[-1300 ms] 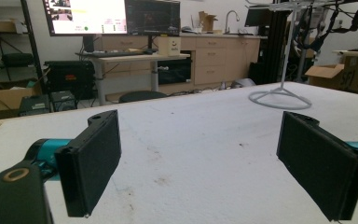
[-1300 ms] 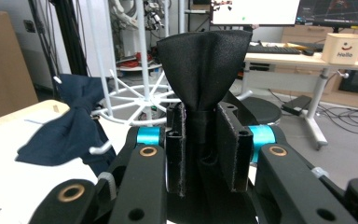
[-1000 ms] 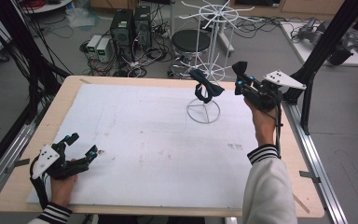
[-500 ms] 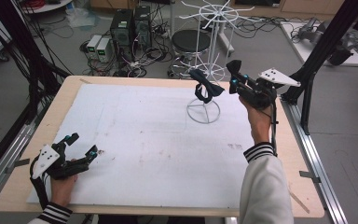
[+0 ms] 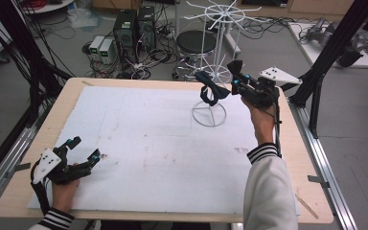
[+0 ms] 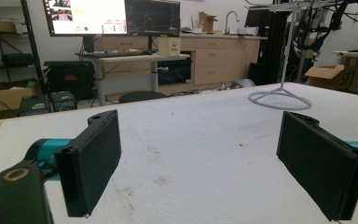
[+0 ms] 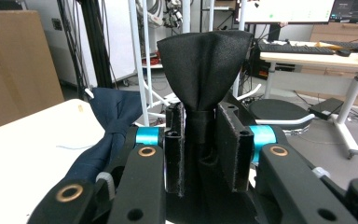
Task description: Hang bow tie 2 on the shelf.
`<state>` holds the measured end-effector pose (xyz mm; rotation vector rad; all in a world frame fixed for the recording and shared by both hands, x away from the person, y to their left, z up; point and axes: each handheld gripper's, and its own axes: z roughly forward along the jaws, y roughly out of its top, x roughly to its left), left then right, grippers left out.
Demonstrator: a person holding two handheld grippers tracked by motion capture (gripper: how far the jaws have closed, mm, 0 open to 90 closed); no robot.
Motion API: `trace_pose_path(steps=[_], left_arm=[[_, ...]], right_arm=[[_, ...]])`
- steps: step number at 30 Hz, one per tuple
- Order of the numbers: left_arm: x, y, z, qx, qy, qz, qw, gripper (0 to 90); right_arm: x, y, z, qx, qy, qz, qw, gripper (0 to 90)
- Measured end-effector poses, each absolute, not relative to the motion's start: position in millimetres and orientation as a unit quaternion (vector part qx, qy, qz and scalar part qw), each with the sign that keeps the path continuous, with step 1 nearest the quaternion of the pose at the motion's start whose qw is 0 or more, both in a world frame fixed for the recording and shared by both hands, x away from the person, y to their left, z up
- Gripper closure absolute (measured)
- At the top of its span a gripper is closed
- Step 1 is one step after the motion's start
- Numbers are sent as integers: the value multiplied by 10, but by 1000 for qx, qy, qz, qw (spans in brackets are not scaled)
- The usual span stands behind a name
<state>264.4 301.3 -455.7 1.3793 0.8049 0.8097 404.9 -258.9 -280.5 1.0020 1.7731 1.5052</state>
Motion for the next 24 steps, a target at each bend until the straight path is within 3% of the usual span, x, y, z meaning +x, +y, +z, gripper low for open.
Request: trace_pose_path(steps=[20, 21, 24], left_arm=[[2645, 3012, -4557, 601, 351, 352, 626, 142], [2644, 3012, -4557, 601, 351, 352, 625, 142], [2645, 3015, -4555, 603, 352, 351, 624, 142]], right_arm=[[4031, -2609, -2788, 374, 669, 559, 315, 506], [4026, -2609, -2784, 374, 669, 558, 317, 453], [4016, -2588, -2778, 365, 680, 550, 319, 185]])
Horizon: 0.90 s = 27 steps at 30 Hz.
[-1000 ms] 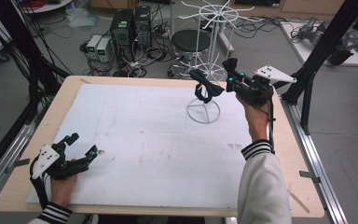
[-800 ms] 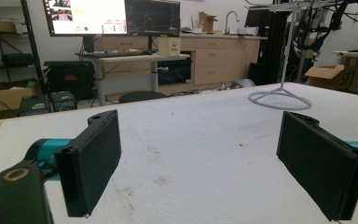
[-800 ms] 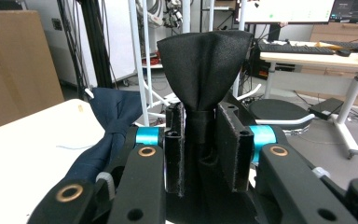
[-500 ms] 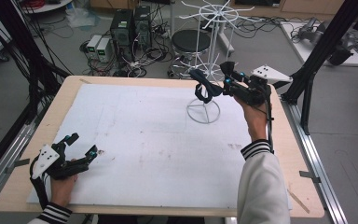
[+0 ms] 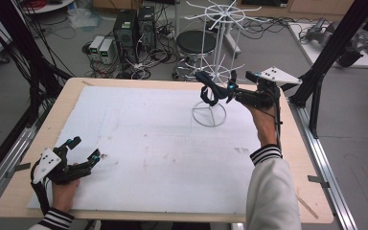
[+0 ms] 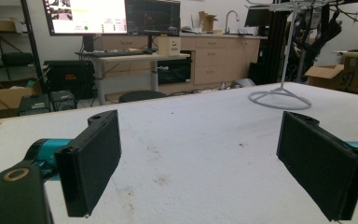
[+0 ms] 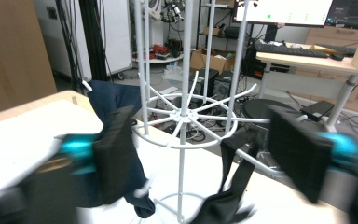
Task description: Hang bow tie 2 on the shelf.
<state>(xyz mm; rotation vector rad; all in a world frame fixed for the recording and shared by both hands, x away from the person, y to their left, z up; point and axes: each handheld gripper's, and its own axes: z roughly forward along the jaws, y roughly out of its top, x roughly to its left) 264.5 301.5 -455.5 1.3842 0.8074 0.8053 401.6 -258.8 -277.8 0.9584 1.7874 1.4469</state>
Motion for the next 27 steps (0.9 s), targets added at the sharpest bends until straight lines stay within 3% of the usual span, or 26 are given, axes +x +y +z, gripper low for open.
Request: trace_pose_path(steps=[1, 3, 5, 16, 27], left_arm=[[2645, 3015, -4555, 603, 352, 351, 624, 142], [2648, 3013, -4555, 603, 353, 351, 624, 142], [2648, 3013, -4555, 603, 353, 350, 624, 142], [2643, 3012, -4557, 601, 351, 352, 625, 142], [2638, 3022, -4558, 601, 351, 353, 626, 142]], right_arm=[[4011, -2575, -2776, 362, 682, 550, 318, 109], [3992, -2562, -2767, 353, 687, 556, 307, 106], [3958, -2540, -2766, 348, 692, 553, 308, 6], [3713, -2605, -2871, 332, 683, 577, 299, 6], [3334, -2673, -3210, 319, 685, 585, 294, 7]])
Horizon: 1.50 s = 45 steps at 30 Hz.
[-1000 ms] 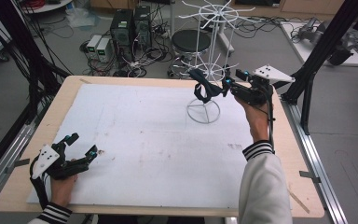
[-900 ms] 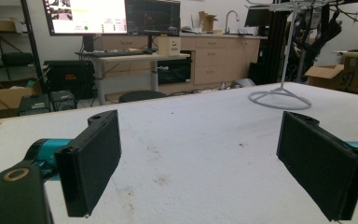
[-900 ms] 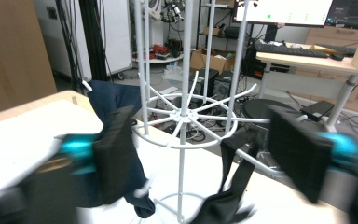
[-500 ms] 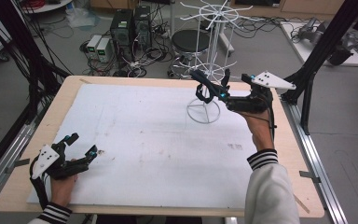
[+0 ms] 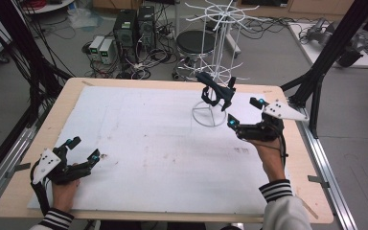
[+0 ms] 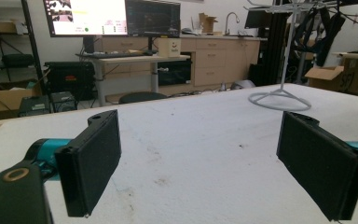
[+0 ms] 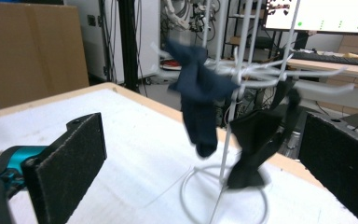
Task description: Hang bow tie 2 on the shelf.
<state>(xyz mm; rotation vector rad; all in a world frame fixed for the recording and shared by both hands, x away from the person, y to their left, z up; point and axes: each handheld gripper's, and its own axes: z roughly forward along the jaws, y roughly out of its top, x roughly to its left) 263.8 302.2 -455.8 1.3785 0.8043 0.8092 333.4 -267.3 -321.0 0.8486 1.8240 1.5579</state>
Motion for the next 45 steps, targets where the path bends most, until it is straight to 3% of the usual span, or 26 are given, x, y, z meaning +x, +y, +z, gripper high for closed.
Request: trace_pose_path(steps=[22, 34, 45], left_arm=[[2636, 3015, -4558, 601, 350, 353, 626, 142], [2634, 3018, -4559, 600, 348, 355, 627, 142], [2630, 3017, -4560, 600, 348, 355, 627, 142]], right_arm=[[2726, -2607, -4119, 320, 663, 592, 328, 7], [2674, -2574, -4513, 341, 666, 567, 344, 7], [2631, -2572, -4533, 332, 652, 578, 360, 7]])
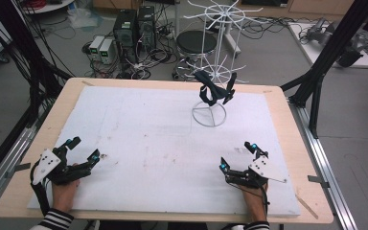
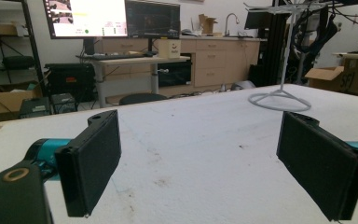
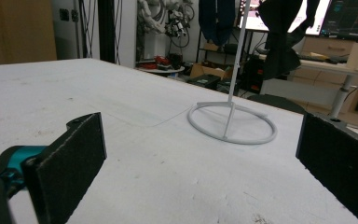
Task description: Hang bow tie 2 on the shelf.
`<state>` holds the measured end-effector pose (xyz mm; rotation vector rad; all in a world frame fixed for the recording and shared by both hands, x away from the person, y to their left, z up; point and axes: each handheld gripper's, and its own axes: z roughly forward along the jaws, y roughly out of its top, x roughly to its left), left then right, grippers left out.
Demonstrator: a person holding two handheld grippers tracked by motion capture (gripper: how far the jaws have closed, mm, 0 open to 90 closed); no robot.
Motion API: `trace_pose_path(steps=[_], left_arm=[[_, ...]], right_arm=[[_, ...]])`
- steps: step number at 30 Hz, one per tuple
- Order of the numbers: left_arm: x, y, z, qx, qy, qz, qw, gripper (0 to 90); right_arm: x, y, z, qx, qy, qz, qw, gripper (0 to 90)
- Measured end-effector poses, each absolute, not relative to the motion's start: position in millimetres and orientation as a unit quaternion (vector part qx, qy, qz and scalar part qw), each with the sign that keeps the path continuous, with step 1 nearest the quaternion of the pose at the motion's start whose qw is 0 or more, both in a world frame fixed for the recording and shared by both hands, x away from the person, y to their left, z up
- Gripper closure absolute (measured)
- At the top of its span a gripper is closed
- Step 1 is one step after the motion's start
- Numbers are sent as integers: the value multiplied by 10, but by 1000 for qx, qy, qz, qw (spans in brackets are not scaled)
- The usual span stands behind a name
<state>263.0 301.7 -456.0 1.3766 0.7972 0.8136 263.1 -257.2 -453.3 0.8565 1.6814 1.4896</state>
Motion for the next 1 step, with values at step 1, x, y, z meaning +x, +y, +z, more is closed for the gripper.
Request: trace_pose_path(steps=[1], left_arm=[[2631, 3018, -4560, 599, 348, 356, 627, 142]], right_arm=[[2631, -2572, -4533, 332, 653, 577, 361, 7]])
